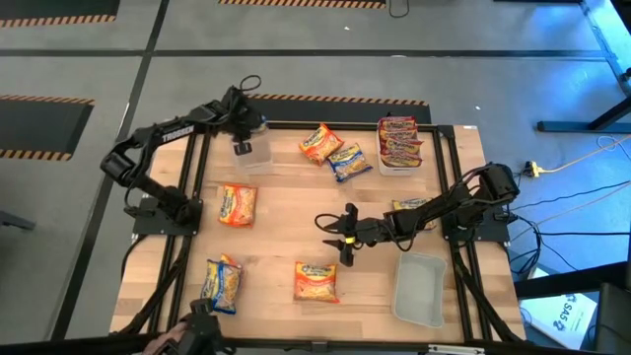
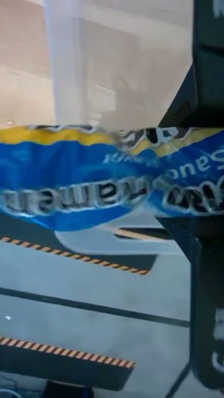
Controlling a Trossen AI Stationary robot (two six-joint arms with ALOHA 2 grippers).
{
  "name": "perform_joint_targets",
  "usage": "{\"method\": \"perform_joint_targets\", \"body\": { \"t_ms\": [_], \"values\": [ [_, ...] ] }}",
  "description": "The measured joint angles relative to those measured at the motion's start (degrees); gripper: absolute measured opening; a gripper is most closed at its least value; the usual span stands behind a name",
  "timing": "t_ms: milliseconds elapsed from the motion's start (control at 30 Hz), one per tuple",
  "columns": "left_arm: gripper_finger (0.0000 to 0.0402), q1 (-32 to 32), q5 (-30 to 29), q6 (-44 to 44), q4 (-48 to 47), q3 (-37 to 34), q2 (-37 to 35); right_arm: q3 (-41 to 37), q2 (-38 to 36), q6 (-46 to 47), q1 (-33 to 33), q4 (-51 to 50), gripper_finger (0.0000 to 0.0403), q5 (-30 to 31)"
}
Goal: Sort Maruchan noodles
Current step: Put the center left blue noodle pack into the transparent bin
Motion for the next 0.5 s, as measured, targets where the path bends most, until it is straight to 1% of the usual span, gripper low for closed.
{"method": "perform_joint_targets", "body": {
  "t_ms": [133,267,400,500],
  "values": [
    [0.0094,-1.37,-4.04,0.02,-0.95,0.19,0.39,0.0,-0.02,0.88,0.0,-0.04,0.0195,-0.43],
    [0.0094,-2.63,-7.72,-0.45,-6.86,3.42,0.45,0.0,-0.02,0.88,0.0,-0.04,0.0195,-0.45],
    [0.0094,-3.08,-7.57,-1.49,-11.97,6.71,0.45,0.0,-0.02,0.85,0.0,-0.04,0.0195,-0.45],
    [0.0094,-3.03,-8.5,-2.12,-14.27,7.34,0.43,0.0,-0.02,0.85,0.0,-0.04,0.0195,-0.45]
  ]
}}
